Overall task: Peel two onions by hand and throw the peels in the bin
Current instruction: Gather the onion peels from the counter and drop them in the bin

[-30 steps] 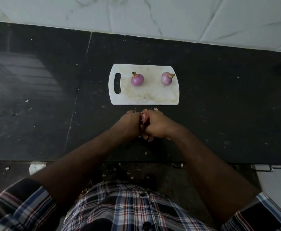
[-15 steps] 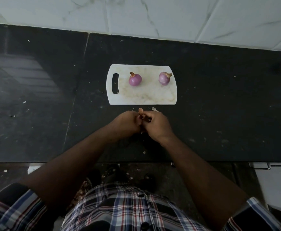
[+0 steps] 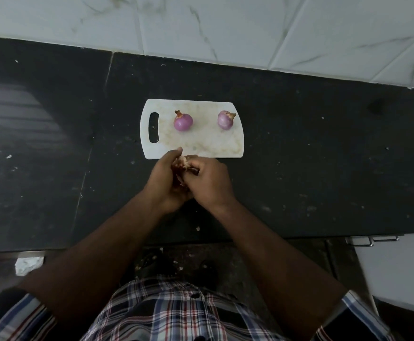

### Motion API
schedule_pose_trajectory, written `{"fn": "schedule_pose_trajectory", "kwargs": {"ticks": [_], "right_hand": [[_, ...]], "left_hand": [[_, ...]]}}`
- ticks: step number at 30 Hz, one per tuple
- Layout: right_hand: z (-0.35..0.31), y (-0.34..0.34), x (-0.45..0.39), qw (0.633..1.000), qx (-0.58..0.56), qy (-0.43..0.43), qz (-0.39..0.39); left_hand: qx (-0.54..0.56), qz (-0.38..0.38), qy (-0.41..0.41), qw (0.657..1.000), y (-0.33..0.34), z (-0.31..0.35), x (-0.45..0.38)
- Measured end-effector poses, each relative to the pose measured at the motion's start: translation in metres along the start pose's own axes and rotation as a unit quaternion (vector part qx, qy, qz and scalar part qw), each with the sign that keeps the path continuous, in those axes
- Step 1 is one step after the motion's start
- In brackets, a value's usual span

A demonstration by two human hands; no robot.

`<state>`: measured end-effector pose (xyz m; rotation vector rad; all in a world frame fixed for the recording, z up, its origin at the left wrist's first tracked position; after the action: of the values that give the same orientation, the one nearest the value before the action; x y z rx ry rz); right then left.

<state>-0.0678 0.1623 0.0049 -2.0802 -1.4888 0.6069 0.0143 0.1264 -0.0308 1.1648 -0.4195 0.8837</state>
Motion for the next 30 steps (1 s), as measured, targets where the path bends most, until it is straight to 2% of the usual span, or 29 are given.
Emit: {"fn": "schedule_pose_trajectory", "kwargs": {"ticks": [2, 5, 8, 11, 13, 15, 17, 18, 21, 24, 27, 30], "right_hand": [[-0.011, 0.013, 0.002, 0.994, 0.083, -0.057, -0.036], [-0.016, 0.026, 0.005, 0.978, 0.168, -0.104, -0.074], [-0.016, 0.026, 0.013, 0.970, 0.207, -0.112, -0.060], [-0.009, 0.024, 0.018, 0.972, 0.211, -0.096, -0.020], [-0.005, 0.025, 0.017, 0.973, 0.208, -0.104, -0.004], [-0.003, 0.024, 0.015, 0.984, 0.134, -0.115, -0.017], [0.004, 0.015, 0.013, 0.994, 0.049, -0.093, -0.041], [0.014, 0.006, 0.011, 0.995, 0.047, -0.079, -0.033], [0.069, -0.021, 0.003, 0.989, 0.149, -0.015, 0.001], [0.107, -0.018, 0.005, 0.973, 0.217, 0.072, -0.043], [0.088, 0.023, 0.016, 0.967, 0.244, 0.011, -0.073], [0.059, 0.056, 0.031, 0.971, 0.185, -0.082, -0.127]], "left_hand": [[0.061, -0.026, 0.017, 0.998, 0.003, 0.000, -0.005], [0.077, 0.018, 0.072, 0.994, -0.008, 0.004, -0.011], [0.126, -0.023, 0.052, 0.990, -0.017, 0.001, -0.014], [0.181, -0.040, -0.001, 0.983, -0.022, -0.010, -0.017], [0.181, -0.031, -0.003, 0.983, -0.022, -0.015, -0.016], [0.177, -0.002, 0.006, 0.984, -0.027, -0.017, -0.014], [0.191, 0.042, 0.010, 0.981, -0.037, -0.015, -0.012], [0.196, 0.073, 0.018, 0.978, -0.044, -0.012, -0.012], [0.221, 0.137, 0.045, 0.965, -0.059, -0.003, -0.009], [0.244, 0.135, 0.052, 0.959, -0.065, 0.004, -0.008], [0.242, 0.133, 0.054, 0.959, -0.068, 0.007, -0.009], [0.238, 0.125, 0.058, 0.961, -0.068, 0.008, -0.009]]}}
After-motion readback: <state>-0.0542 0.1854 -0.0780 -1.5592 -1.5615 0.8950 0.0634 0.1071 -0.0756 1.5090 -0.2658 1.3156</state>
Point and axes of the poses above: each hand's wrist, its own x-axis away from the middle knuckle, its own y-axis out of the palm, z = x × y, the point moved 5 cm from there along -x, towards the middle knuckle, and after that the axes turned 6 degrees about -y, right-handed, at the moved point
